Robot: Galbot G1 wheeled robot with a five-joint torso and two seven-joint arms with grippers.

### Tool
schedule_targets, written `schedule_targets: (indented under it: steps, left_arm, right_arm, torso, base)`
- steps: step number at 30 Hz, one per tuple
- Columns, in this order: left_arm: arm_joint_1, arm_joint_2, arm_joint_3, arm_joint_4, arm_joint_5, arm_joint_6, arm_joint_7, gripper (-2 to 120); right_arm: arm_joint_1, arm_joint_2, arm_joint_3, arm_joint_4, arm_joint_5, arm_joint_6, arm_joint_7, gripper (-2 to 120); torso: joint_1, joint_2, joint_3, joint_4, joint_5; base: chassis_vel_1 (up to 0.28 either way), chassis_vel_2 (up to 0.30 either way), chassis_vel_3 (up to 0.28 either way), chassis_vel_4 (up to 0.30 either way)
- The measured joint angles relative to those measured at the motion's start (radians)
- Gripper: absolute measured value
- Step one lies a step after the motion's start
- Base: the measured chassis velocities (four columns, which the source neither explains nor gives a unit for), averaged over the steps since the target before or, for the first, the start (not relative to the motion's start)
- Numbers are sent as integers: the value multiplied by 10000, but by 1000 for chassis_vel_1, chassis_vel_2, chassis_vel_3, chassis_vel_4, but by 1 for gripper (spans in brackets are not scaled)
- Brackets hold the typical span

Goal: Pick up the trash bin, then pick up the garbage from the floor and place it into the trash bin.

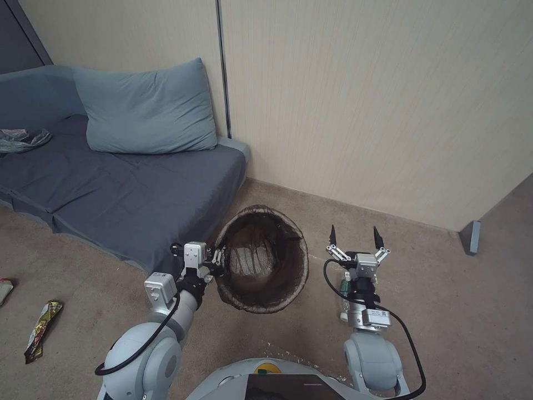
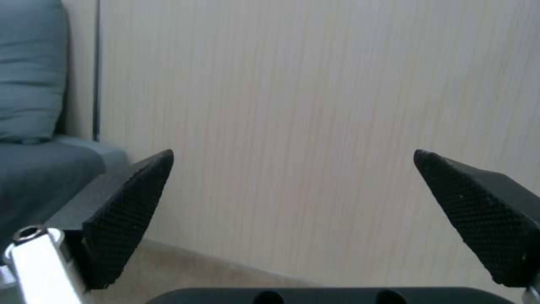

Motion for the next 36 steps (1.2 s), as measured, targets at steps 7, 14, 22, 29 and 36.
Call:
schedule_targets:
  steps: [7,14,22,29,36]
  left_arm:
    - [50,10,-1,-15,38,-34,33,7]
    - [-38,-17,-14,122,46,-64,61,7]
    - [-174,83,-68,220,43,-67,99,7]
    - [-228,168,-61,333,29,-90,126,7]
    - [-253,225,-49,373,23,-108,140,7]
  right_arm:
    - [-164,-99,-37,371,324,-1419,311,100]
    - [-96,-312,14,430,615,-2229,316,100]
    - [-62,-380,60,490,761,-3453,152,100]
    - [-87,-393,365,555,-152,-4824,106,100]
    - [-52,-646,593,153,-426,-5706,16,100]
  torso:
    - [0,0,0,-1,0]
    - [0,0,0,-1,0]
    - [0,0,0,-1,0]
    - [0,0,0,-2,-1]
    - [0,0,0,-1,1]
  base:
    - [0,0,0,0]
    - [0,0,0,0]
    - [0,0,0,0]
    - [0,0,0,0]
    - [0,0,0,0]
